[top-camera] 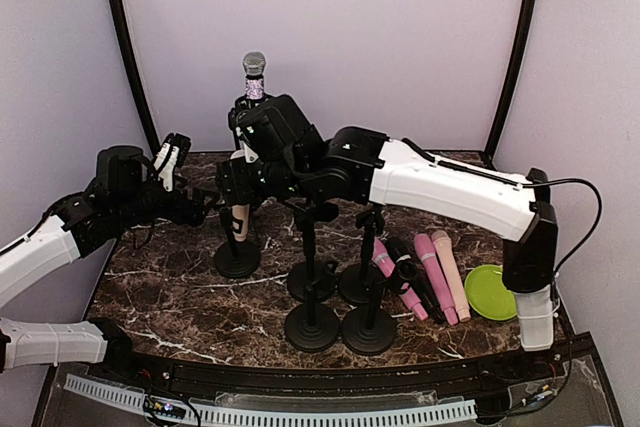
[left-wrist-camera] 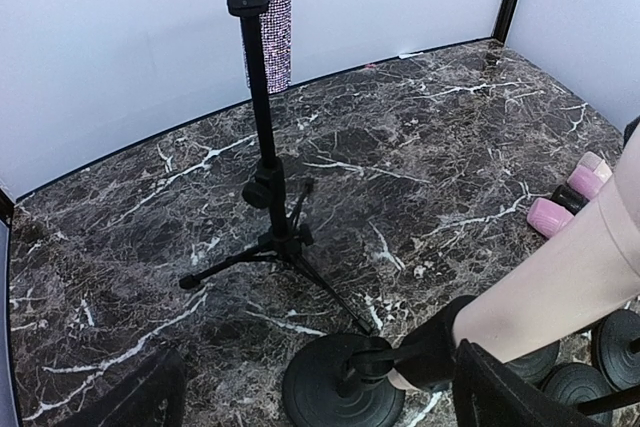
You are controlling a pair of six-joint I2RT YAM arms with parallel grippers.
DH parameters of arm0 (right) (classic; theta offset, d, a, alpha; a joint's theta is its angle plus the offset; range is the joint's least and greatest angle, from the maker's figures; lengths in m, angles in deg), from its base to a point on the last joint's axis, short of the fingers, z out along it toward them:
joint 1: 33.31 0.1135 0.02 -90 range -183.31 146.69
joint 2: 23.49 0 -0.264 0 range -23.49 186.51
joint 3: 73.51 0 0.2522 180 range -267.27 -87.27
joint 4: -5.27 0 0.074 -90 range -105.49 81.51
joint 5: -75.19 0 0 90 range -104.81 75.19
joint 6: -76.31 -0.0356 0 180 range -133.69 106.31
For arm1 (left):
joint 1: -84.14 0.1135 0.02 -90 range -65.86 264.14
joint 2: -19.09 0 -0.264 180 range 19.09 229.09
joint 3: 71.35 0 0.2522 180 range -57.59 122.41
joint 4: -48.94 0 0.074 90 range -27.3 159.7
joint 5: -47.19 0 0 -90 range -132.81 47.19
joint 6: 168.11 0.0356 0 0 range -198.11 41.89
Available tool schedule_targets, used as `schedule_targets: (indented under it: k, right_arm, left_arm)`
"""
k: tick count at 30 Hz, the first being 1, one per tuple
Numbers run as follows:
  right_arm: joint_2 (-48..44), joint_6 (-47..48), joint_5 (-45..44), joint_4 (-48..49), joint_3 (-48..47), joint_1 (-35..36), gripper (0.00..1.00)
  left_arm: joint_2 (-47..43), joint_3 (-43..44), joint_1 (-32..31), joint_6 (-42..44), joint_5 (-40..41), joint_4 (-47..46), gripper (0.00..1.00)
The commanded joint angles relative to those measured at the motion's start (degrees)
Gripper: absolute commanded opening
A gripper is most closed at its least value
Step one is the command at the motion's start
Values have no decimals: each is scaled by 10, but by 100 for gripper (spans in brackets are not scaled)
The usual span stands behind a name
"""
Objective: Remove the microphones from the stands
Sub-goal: Pick up the microphone stand with the microphone from the center of the board, then hold the microphone stand with the microphone at the center of the board.
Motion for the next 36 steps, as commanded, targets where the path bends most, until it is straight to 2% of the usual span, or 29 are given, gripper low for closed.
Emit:
schedule_targets:
  k: [1,8,13,16,22,26,32,36]
  right_arm:
    - [16,15,-18,32,-27,2,65]
    - [15,35,-22,57,-30,0,34]
    - [-32,83,27,90,3,-7,25]
    - [-70,105,65,109,40,-15,21]
    - [-148,131,153,143,126,-39,18]
    - [-185,139,210,165,177,-51,18]
    - [-214,138,242,191,222,-60,18]
    - [-222,130,244,220,241,-61,18]
  left_arm:
    - [-7,-8,4,7,3,-12,95]
    - [-9,-11,4,8,3,-13,94]
    - [-17,-15,4,13,-8,-20,94]
    - [-28,-20,4,22,-58,-35,94]
    - [-29,-32,4,39,-221,-57,94]
    - [-9,-24,4,42,-295,-42,92]
    - [-7,-32,2,49,-357,-46,91]
    - [-1,-25,-14,79,-352,-10,89]
